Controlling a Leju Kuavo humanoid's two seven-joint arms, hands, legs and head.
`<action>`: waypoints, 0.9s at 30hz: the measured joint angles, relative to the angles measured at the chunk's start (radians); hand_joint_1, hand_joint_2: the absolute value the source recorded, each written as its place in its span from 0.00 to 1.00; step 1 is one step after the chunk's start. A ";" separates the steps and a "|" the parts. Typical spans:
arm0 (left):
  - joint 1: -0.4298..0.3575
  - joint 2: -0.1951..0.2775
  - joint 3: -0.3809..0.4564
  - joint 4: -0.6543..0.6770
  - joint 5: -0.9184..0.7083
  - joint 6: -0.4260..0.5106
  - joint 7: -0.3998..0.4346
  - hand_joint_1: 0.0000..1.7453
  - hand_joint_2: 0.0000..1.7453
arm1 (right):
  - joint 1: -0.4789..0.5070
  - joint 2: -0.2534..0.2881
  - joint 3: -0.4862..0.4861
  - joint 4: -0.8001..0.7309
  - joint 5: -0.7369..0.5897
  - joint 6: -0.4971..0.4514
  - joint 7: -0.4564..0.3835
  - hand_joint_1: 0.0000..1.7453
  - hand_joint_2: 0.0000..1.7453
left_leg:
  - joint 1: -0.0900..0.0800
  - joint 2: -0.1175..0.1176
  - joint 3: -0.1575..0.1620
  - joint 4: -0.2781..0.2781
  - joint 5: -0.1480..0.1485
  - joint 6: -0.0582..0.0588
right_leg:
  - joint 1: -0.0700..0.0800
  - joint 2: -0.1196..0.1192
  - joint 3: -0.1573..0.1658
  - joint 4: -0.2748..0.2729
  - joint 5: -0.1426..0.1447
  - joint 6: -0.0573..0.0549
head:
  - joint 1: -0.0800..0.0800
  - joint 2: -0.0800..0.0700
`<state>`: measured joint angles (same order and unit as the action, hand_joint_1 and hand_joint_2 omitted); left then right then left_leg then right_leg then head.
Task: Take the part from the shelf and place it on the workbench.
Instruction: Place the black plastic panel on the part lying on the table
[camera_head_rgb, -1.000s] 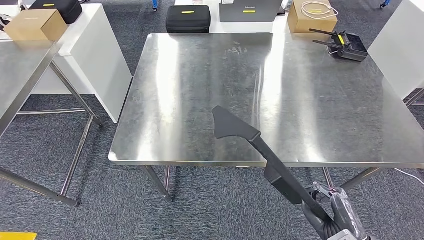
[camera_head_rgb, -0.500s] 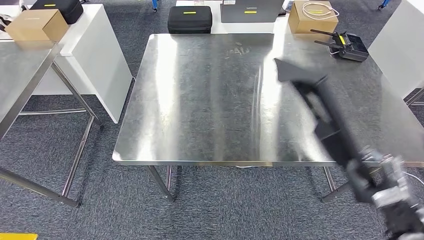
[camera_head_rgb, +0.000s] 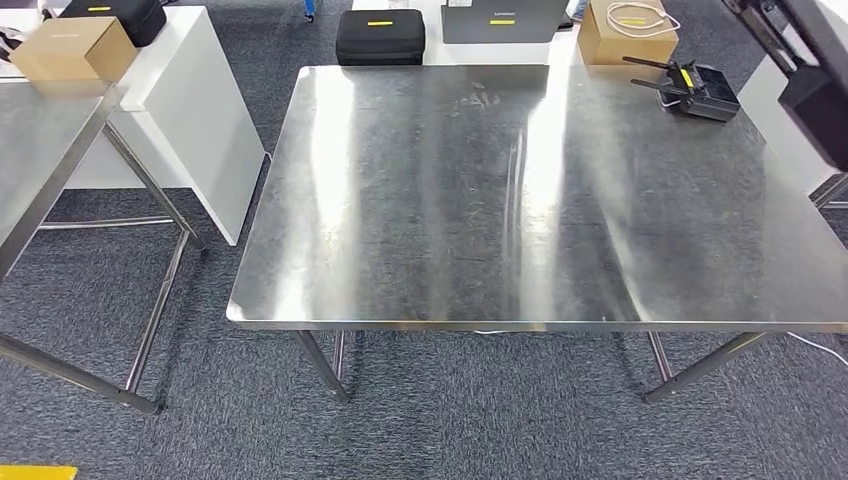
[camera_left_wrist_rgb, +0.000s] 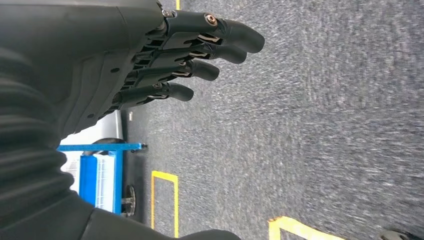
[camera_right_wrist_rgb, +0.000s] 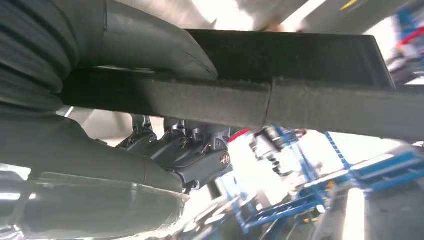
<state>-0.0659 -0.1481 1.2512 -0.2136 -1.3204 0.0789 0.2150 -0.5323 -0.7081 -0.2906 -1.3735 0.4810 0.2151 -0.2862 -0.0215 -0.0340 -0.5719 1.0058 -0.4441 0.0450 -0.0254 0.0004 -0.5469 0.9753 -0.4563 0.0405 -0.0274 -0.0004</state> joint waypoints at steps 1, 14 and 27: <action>-0.001 0.000 0.001 0.000 0.004 0.000 -0.013 0.00 1.00 | -0.049 -0.011 0.034 0.037 0.040 -0.006 0.005 1.00 1.00 | -0.001 0.001 0.001 0.000 0.000 0.000 | 0.000 0.001 0.000 0.000 0.000 0.000 | 0.000 0.000; -0.007 0.005 0.009 0.000 0.016 -0.004 -0.062 0.00 1.00 | -0.323 -0.003 0.358 0.453 0.426 -0.345 -0.034 1.00 1.00 | 0.000 0.000 0.001 0.000 0.001 0.002 | 0.004 -0.001 0.000 0.000 0.000 0.001 | 0.000 0.000; -0.021 0.017 0.009 0.000 0.003 -0.032 -0.106 0.00 1.00 | -0.339 0.352 0.480 0.845 0.760 -0.802 0.077 1.00 1.00 | 0.002 0.002 0.002 0.000 0.002 0.001 | 0.006 0.002 0.000 0.001 0.001 0.000 | 0.000 0.000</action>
<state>-0.0874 -0.1311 1.2604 -0.2136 -1.3169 0.0471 0.1086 -0.8717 -0.3558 0.1899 -0.5285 1.2411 -0.5873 -0.2092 -0.0197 -0.0322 -0.5695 1.0059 -0.4419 0.0462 -0.0196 0.0023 -0.5468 0.9760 -0.4558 0.0410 -0.0269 -0.0004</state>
